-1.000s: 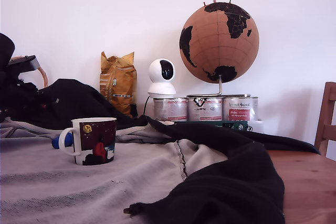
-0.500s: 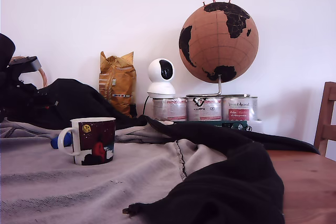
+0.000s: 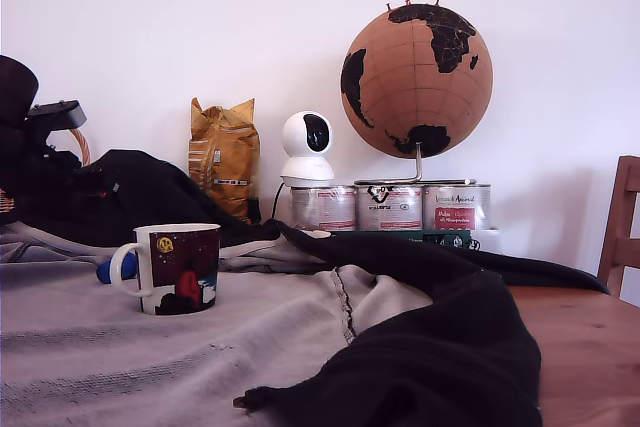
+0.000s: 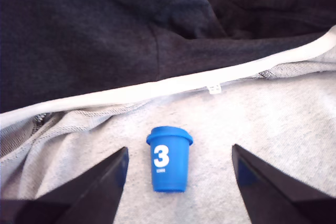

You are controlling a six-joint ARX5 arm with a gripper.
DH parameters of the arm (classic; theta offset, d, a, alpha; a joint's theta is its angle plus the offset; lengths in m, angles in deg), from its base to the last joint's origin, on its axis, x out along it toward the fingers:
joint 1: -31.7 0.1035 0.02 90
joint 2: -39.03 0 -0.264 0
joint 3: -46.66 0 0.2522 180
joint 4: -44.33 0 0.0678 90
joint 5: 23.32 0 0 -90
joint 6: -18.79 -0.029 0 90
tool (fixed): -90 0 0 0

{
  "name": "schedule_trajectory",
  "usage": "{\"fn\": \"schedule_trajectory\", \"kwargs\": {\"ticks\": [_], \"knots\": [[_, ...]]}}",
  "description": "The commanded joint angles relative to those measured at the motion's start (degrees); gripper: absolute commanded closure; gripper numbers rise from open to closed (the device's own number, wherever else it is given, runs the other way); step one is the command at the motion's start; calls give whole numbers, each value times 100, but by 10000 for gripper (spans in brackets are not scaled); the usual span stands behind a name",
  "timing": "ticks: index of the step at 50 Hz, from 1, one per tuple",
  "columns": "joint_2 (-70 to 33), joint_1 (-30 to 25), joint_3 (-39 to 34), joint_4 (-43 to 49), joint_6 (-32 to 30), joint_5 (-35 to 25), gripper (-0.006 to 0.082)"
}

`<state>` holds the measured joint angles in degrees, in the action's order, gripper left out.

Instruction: Pick the blue coffee capsule and place it inside the red coffee cup

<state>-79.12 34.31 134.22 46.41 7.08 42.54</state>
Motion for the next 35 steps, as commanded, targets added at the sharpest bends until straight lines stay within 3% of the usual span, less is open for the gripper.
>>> {"fn": "schedule_trajectory", "kwargs": {"ticks": [1, 20, 35], "knots": [[-260, -33, 31, 87, -76, 26, 209], [-260, -66, 50, 785, -376, 125, 207], [-260, -208, 50, 955, -527, 623, 211]]}}
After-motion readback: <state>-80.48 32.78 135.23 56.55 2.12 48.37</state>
